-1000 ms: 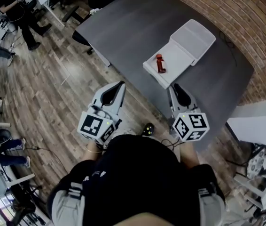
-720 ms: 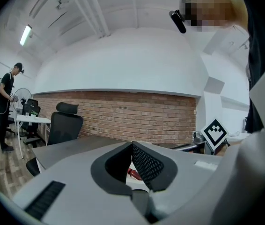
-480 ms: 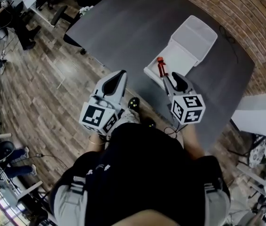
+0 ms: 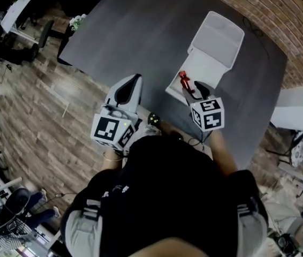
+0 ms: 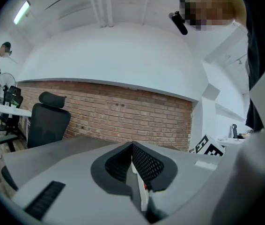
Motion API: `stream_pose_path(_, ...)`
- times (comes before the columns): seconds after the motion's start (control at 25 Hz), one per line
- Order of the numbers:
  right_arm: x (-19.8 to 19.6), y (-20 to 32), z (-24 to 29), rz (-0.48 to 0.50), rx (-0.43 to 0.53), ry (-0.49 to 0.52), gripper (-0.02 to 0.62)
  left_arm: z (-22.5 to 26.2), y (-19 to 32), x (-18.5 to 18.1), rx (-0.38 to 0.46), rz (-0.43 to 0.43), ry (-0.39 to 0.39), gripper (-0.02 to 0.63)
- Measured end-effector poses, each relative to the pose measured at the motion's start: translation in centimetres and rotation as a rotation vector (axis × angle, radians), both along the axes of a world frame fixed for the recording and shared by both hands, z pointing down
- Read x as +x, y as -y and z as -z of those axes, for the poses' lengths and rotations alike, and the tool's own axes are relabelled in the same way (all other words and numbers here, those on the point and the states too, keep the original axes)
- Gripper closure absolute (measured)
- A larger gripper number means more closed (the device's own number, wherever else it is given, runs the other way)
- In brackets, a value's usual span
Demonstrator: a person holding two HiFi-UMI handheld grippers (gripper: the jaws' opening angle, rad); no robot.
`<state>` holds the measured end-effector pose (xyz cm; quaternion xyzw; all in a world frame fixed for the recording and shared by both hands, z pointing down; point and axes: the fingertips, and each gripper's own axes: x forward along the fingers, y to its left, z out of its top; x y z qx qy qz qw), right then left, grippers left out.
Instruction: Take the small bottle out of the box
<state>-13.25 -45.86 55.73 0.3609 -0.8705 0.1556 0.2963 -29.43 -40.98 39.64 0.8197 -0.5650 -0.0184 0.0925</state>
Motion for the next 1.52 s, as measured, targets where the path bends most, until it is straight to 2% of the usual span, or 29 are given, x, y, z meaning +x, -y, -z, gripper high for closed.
stream_pose_path(0.12, -0.3, 1.0, -1.6, -0.013, -0.016, -0.059, 0.371, -0.6, 1.8, -0.5, -0.005, -0.039, -0.013, 0.603)
stream_pose_path(0.28, -0.3, 1.7, -3.9, -0.03, -0.058, -0.15, 0.368, -1.2, 4.1, -1.2, -0.011, -0.084, -0.025, 0.603)
stream_pose_path(0.52, 0.0, 2.4, -6.1, -0.052, -0.103, -0.225, 0.347, -1.9, 6.8, -1.9, -0.017, -0.137, -0.032, 0.603)
stream_pose_path(0.8, 0.2, 3.4, -7.9, -0.027, -0.137, -0.325, 0.347, -1.8, 8.8, -2.2, -0.003, -0.17, -0.05, 0.603)
stream_pose_path(1.08, -0.2, 4.9, -7.9, -0.035, -0.153, -0.328, 0.345, -2.1, 9.5, -3.0, 0.003, -0.184, -0.06, 0.603)
stream_pose_path(1.52, -0.6, 5.4, -9.4, -0.087, -0.245, -0.304, 0.355, -2.1, 10.8, -2.2, 0.011, -0.235, -0.069, 0.603)
